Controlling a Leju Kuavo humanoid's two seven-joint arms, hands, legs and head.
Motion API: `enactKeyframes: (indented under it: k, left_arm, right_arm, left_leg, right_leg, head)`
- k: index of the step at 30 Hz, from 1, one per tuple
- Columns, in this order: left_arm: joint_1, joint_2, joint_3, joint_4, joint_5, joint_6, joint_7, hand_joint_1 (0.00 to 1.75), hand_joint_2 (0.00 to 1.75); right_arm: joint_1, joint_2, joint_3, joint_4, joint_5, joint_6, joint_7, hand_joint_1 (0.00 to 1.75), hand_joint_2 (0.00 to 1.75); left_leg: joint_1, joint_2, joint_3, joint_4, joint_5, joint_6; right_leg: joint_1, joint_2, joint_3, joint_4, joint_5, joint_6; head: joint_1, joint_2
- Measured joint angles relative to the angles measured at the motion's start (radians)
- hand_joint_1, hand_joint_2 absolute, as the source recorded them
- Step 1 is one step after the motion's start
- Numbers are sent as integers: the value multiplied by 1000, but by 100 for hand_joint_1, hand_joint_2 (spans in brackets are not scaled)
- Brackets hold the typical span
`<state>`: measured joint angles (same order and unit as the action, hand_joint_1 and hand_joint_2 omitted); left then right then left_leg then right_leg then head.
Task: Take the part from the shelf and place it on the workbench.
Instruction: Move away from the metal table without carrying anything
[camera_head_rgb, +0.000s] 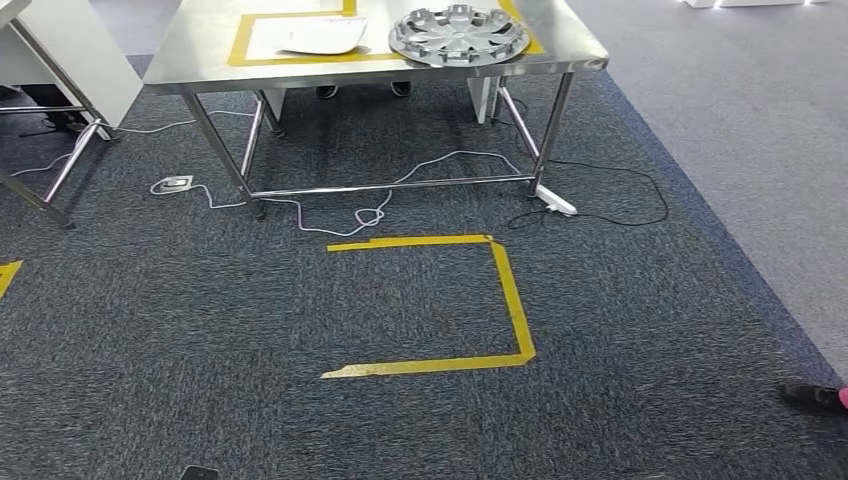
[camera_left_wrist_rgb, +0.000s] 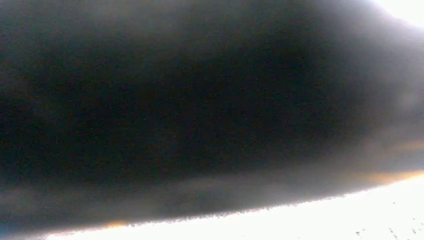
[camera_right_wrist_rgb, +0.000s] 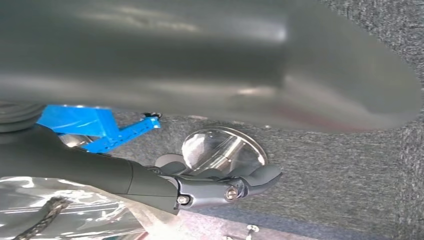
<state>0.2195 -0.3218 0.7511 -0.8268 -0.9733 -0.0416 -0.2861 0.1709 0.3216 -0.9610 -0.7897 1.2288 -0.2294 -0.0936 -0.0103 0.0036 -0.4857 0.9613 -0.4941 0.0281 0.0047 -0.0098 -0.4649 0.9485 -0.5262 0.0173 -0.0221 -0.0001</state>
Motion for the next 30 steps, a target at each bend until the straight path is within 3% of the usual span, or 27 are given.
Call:
enactKeyframes:
  k: [3,7,12,30]
  left_arm:
    - [1,-1,-8,0,9,0,8,0,0]
    - [3,-1,-17,0,17,0,12,0,0]
    - [4,-1,-25,-1,27,0,15,0,0]
    - [5,-1,-25,-1,27,2,16,0,0]
  right_arm:
    - [-3,-1,-4,2,-7,1,0,0,0]
    - [-3,-1,-7,3,-21,4,1,0,0]
    - [-3,-1,-11,5,-46,15,4,0,0]
    - [-4,-1,-15,6,-66,25,8,0,0]
  left_leg:
    - [-3,-1,-4,-4,2,-5]
    - [-8,-1,-8,-1,4,2]
    - [-12,-1,-12,1,8,8]
    - [-11,-1,-14,1,11,6]
  right_leg:
    - [0,5,-7,-6,2,-19]
    - [-5,6,-10,-7,10,-5]
    - [-8,6,-14,-7,16,4]
    - [-8,6,-21,-3,17,6]
  head:
    - [10,0]
    - [10,0]
    - [9,0]
    - [9,0]
